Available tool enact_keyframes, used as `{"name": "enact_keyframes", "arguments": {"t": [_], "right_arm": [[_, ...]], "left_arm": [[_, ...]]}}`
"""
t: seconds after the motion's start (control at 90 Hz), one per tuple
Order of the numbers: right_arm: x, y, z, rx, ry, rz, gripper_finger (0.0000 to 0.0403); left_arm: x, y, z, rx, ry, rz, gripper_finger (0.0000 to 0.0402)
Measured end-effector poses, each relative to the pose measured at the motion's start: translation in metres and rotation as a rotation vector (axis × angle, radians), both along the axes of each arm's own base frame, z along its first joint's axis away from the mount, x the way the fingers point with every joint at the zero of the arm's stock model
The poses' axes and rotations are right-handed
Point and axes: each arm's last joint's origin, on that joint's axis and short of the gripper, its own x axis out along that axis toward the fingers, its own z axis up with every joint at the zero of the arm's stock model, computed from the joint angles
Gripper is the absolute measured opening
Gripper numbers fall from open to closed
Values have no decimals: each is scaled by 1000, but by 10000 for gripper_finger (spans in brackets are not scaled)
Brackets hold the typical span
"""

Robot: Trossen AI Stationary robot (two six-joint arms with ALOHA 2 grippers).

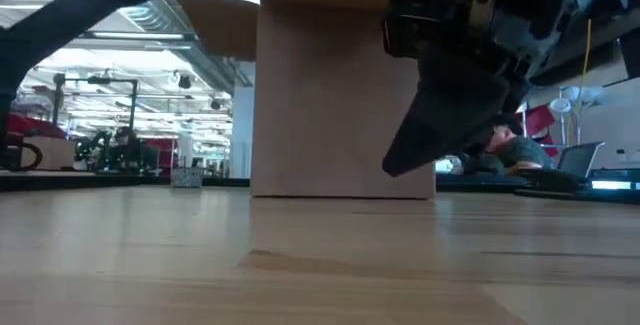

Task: Wrap mug
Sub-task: Put the wrapped red mug into the box, then return to Home Position

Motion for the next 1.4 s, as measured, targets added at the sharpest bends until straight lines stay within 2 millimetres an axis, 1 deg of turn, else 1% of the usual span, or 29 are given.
{"name": "enact_keyframes", "arguments": {"t": [0.089, 0.211, 0.311, 0.689, 0.8, 0.922, 1.033, 1.144, 1.233, 1.4], "right_arm": [[0, 0, 0, 2, -2, -1, 0], [0, 0, 0, 13, -1, -12, 0], [0, 0, 0, 14, -1, -13, 0], [0, 0, 0, 30, 3, -30, 0], [0, 0, 0, 30, 3, -30, 0], [0, 0, 0, 30, 3, -30, 0], [0, 0, 0, 30, 3, -30, 0], [0, 0, 0, 30, 3, -30, 0], [0, 0, 0, 30, 3, -30, 0], [0, 0, 0, 29, 4, -29, 0]], "left_arm": [[5, -2, -10, -9, 12, -5, 5], [8, -1, -19, -16, 4, 19, 31], [10, 0, -20, -25, -9, 52, 57], [14, -4, -19, -3, -26, 17, 144], [13, -4, -19, -8, -26, 28, 162], [12, -5, -17, -19, -25, 38, 171], [12, -6, -10, -46, -47, 52, 172], [11, -8, 5, -40, -100, 36, 172], [5, -11, 23, -17, -150, 10, 172], [-13, -20, 59, 13, -223, -4, 172]]}}
